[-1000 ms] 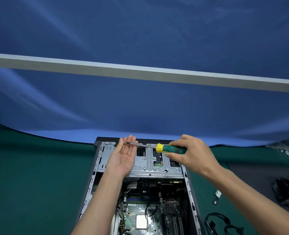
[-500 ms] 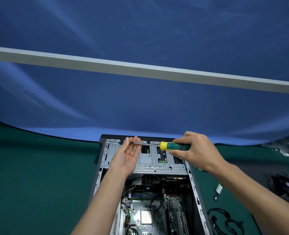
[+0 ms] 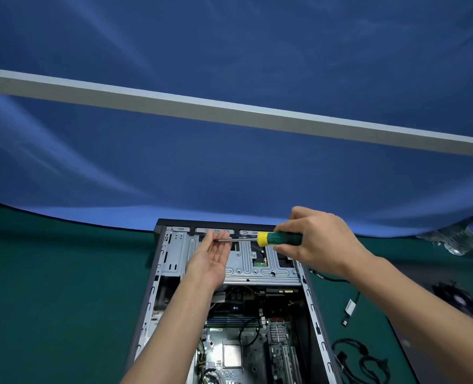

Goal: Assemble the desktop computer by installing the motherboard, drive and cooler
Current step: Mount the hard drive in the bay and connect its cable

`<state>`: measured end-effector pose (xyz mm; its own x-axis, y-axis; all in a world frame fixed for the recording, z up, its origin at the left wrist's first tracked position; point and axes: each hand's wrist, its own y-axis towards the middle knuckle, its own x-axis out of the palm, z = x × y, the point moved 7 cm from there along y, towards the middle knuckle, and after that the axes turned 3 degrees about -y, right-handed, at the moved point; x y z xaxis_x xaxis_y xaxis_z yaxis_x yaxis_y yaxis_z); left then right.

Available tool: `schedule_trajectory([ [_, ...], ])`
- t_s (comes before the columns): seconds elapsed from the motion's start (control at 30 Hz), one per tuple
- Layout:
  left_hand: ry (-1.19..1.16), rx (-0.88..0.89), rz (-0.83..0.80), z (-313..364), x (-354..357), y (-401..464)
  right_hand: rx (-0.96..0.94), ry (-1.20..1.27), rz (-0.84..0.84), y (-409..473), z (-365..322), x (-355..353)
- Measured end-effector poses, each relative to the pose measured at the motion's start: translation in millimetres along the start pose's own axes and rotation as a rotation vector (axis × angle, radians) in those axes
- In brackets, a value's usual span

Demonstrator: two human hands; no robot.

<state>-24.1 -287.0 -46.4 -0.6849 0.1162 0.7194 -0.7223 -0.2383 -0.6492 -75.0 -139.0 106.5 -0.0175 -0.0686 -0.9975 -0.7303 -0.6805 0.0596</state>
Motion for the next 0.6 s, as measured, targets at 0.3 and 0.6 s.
schedule_trajectory([
  [0.3,-0.029,-0.008,0.007,-16,9,13,0.057,0.052,-0.022,18,30,4],
  [0.6,-0.046,0.019,0.047,-37,15,18,0.403,0.648,-0.189,20,66,26],
])
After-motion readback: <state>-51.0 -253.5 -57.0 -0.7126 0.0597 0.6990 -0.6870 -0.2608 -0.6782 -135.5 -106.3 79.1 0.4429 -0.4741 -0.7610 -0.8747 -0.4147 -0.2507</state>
